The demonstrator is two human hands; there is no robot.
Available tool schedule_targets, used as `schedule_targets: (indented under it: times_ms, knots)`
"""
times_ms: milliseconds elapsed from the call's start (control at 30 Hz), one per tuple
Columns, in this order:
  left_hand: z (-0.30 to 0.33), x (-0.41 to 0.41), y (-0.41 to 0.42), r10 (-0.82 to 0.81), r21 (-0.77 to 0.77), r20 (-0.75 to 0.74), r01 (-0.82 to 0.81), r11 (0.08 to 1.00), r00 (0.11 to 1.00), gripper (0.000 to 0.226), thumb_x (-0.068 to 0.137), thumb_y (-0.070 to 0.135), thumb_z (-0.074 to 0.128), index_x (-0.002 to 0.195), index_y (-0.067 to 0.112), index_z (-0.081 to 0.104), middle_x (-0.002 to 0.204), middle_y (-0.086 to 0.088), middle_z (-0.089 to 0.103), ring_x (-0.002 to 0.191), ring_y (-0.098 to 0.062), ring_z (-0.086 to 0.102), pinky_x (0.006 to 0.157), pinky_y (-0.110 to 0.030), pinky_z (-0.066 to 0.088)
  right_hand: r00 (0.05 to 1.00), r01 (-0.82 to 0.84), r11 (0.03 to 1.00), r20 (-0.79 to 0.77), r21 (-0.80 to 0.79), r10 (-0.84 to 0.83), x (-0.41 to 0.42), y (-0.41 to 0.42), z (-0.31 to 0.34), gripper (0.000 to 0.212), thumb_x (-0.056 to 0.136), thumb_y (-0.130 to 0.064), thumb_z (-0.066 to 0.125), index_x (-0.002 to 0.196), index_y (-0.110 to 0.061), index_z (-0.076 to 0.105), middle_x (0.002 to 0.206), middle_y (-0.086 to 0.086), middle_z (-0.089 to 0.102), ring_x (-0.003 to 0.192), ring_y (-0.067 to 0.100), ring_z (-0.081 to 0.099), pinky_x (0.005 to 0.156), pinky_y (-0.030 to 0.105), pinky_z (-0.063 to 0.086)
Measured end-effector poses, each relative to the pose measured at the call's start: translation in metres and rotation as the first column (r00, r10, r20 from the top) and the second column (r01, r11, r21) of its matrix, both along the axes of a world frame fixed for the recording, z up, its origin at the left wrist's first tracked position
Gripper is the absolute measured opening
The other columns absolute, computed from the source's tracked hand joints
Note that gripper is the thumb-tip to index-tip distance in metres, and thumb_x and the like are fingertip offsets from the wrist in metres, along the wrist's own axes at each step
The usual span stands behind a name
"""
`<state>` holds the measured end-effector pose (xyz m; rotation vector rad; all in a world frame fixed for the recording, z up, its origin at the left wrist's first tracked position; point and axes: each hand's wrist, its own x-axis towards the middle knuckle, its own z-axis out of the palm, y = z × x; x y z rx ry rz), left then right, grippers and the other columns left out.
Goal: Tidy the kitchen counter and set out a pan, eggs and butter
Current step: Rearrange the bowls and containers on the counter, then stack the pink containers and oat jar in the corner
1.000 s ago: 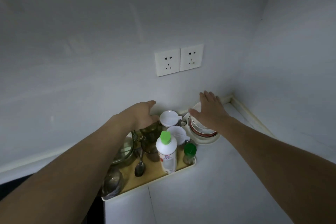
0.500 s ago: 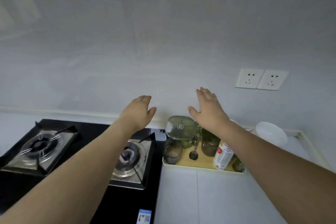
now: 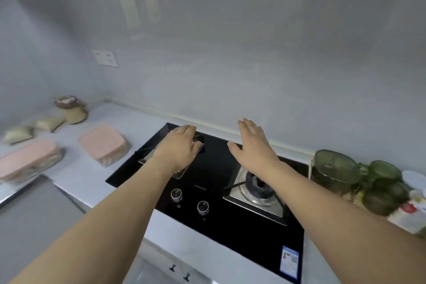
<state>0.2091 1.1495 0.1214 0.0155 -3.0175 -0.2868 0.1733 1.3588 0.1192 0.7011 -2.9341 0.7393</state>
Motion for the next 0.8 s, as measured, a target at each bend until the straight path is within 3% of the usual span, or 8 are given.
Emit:
schedule_targets:
  times_ms: [200,333,800]
  knots:
    - [-0.002,0.06,-0.134,0.168,0.023,-0.006,-0.168,0.986,0.986,0.052,0.101,0.034,0.041,0.145,0.008,0.036,0.15,-0.011,0.039,0.137,-0.029,0.035,0.113,-0.036,0.026,0.993,-0.118,0.993,0.0,-0.017,0.118,0.039,-0.127,-0.002,0.066,0.101,-0.039,0.038,0.154,-0.012,0.01,0.162,0.004,0.002,0.149,0.018,-0.003,0.118,0.03,-0.004]
    - [-0.006,0.105,-0.212,0.304,0.07,0.001,-0.303,0.95,0.953,0.052,0.101,0.035,0.038,0.147,0.01,0.034,0.151,-0.01,0.037,0.138,-0.029,0.034,0.113,-0.039,0.028,0.983,-0.185,0.982,0.002,-0.046,0.185,0.061,-0.202,-0.001,0.066,0.1,-0.039,0.041,0.153,-0.011,0.014,0.161,0.004,0.008,0.148,0.018,0.001,0.121,0.034,0.003]
    - [-0.014,0.19,-0.361,0.568,0.203,0.03,-0.561,0.802,0.823,0.051,0.101,0.028,0.04,0.147,0.008,0.033,0.149,-0.012,0.038,0.134,-0.031,0.038,0.107,-0.037,0.031,0.904,-0.423,0.905,0.04,-0.052,0.425,0.087,-0.39,-0.011,0.066,0.099,-0.035,0.042,0.152,-0.006,0.016,0.16,0.008,0.011,0.147,0.02,0.005,0.121,0.034,0.001]
